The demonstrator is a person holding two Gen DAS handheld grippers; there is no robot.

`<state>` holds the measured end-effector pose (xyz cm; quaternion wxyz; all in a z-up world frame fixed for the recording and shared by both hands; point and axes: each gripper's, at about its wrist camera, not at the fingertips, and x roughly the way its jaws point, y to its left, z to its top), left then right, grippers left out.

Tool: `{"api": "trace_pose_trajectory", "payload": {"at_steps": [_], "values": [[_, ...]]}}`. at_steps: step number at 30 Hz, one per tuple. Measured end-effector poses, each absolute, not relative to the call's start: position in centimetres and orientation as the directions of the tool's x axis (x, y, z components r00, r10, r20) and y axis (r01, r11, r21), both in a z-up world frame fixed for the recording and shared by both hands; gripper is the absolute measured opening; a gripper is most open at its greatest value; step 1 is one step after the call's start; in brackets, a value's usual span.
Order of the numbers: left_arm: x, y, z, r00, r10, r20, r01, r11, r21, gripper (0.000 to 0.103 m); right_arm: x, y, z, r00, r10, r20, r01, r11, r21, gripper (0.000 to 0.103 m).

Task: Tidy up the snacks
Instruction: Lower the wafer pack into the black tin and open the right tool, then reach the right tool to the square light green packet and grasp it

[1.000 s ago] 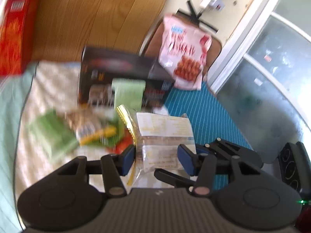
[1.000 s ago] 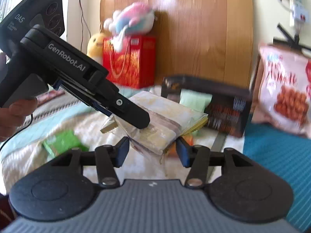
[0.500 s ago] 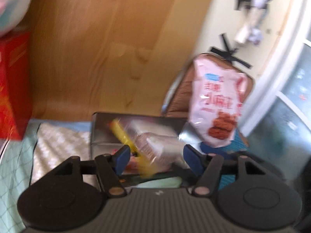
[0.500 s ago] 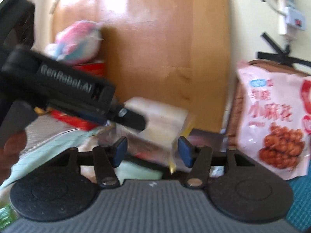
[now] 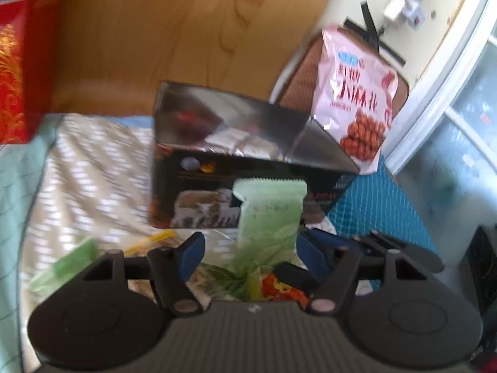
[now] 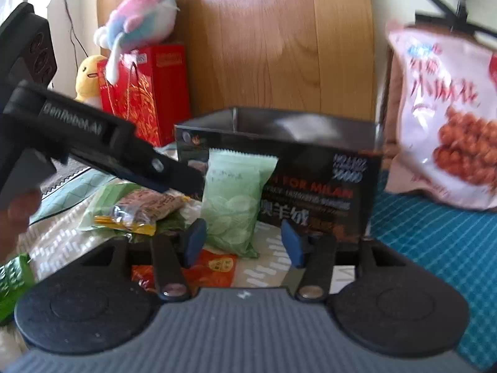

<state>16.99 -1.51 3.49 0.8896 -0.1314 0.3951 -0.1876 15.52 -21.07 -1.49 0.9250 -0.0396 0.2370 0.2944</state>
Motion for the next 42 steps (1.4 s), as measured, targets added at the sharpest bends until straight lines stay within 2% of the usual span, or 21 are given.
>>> {"api": "trace_pose_trajectory", "payload": {"at_steps": [2,3,5,10,14,16,21,25,28,30,34,42], "values": [[17.8,-2.3,2.8,0.6,-0.429,-0.675,0.234,0.901,-0.365,0.057,16.5,-20.8,-1.6,0.687,0.539,-0.488,-0.569,0.816,0.101,0.031],[18.1,-2.4,2.5,0.587,-0.442,-0.678,0.235,0.895,-0.38,0.047,16.8,-20.7,-1.7,0.661,0.557,-0.503,-0.583,0.803,0.124,0.024],[18.0,-2.3,2.5,0.571,-0.481,-0.666,0.23,0.872,-0.432,0.041,16.2,-20.5,-1.5,0.667,0.555,-0.497,-0.587,0.802,0.108,0.023],[14.7,-2.5,5.1,0.604,-0.505,-0.616,0.301,0.861,-0.41,0.041,11.7,-21.4,0.4,0.741,0.545,-0.393,-0.594,0.805,-0.004,0.022],[11.2,-3.1,7.1,0.63,-0.521,-0.576,0.359,0.853,-0.379,0.041,7.8,-22.8,1.9,0.757,0.562,-0.333,-0.594,0.805,0.007,0.022],[9.6,-3.3,7.5,0.627,-0.522,-0.578,0.373,0.853,-0.366,0.041,6.7,-23.6,2.2,0.738,0.583,-0.339,-0.605,0.795,0.047,0.022],[7.5,-3.5,6.0,0.571,-0.525,-0.631,0.354,0.851,-0.388,0.041,5.9,-24.1,1.1,0.638,0.639,-0.43,-0.629,0.755,0.187,0.022],[7.6,-2.8,3.8,0.526,-0.514,-0.677,0.291,0.857,-0.424,0.041,5.2,-22.9,-0.2,0.605,0.637,-0.478,-0.643,0.745,0.179,0.022],[7.4,-2.5,2.8,0.531,-0.484,-0.695,0.26,0.874,-0.41,0.045,4.8,-21.3,-1.0,0.639,0.593,-0.49,-0.643,0.762,0.083,0.029],[7.1,-2.5,2.7,0.547,-0.453,-0.704,0.248,0.891,-0.381,0.053,4.2,-20.7,-1.3,0.672,0.568,-0.475,-0.639,0.769,0.016,0.036],[6.6,-2.2,2.3,0.561,-0.431,-0.706,0.239,0.902,-0.36,0.058,3.5,-20.6,-1.9,0.697,0.559,-0.448,-0.642,0.765,-0.044,0.054],[6.5,-2.1,2.0,0.57,-0.436,-0.696,0.246,0.899,-0.362,0.061,4.4,-20.5,-2.1,0.669,0.547,-0.503,-0.642,0.766,-0.021,0.058]]}}
